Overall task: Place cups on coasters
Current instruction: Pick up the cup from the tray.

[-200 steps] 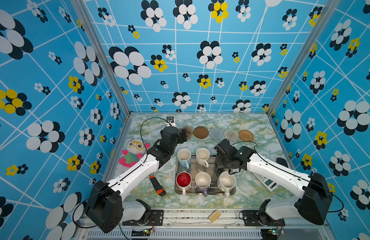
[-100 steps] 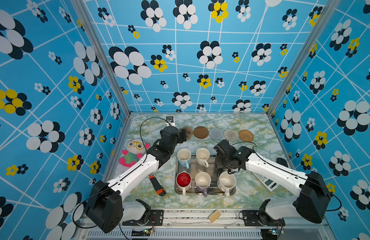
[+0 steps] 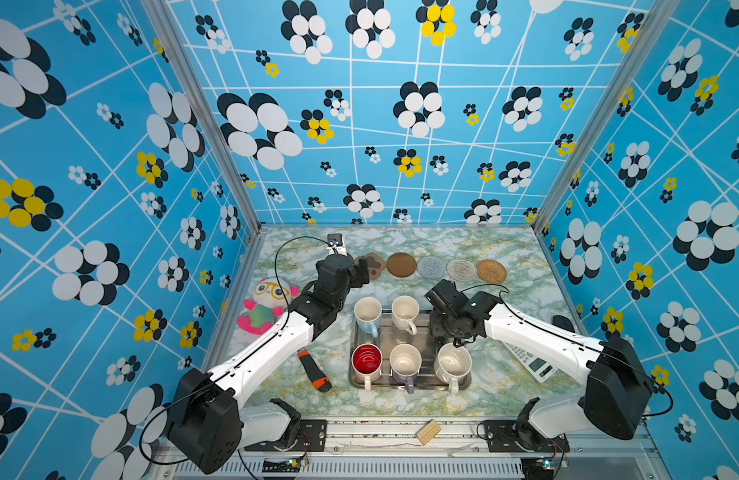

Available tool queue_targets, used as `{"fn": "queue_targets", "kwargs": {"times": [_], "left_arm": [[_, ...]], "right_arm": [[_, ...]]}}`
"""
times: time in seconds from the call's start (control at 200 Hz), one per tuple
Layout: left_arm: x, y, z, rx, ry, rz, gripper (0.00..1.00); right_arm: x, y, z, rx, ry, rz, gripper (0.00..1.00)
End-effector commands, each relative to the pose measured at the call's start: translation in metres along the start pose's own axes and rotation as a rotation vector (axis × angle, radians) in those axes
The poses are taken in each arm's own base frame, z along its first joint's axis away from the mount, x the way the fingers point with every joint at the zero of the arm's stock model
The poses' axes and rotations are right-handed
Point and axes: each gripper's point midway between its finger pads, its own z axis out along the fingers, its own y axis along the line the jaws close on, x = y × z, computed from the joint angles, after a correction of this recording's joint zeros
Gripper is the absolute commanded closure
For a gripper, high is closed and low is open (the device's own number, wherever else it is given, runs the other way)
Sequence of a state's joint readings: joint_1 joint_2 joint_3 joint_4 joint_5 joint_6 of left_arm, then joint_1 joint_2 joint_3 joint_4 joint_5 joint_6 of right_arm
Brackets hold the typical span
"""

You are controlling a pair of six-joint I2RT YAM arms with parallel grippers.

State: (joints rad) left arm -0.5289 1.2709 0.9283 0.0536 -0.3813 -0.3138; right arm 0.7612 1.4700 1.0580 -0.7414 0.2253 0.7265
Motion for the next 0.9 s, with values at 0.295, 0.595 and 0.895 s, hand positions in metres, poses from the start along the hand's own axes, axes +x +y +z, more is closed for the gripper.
{"fn": "queue_targets", "kwargs": {"times": [0.295, 0.595, 0.895], "left_arm": [[-0.004, 0.006, -0.007, -0.001, -0.021, -0.021, 0.10], [-0.002, 0.009, -0.004, -0.005, -0.016, -0.024, 0.10], [-0.001, 0.008, -0.002, 0.000, -0.011, -0.026, 0.10]], "right_arm": [[-0.001, 0.001, 0.012, -0.003, 0.016, 0.027, 0.37], [-0.002, 0.003, 0.016, -0.006, 0.024, 0.029, 0.37], [-0.003, 0.002, 0.018, -0.009, 0.033, 0.031, 0.37]]}}
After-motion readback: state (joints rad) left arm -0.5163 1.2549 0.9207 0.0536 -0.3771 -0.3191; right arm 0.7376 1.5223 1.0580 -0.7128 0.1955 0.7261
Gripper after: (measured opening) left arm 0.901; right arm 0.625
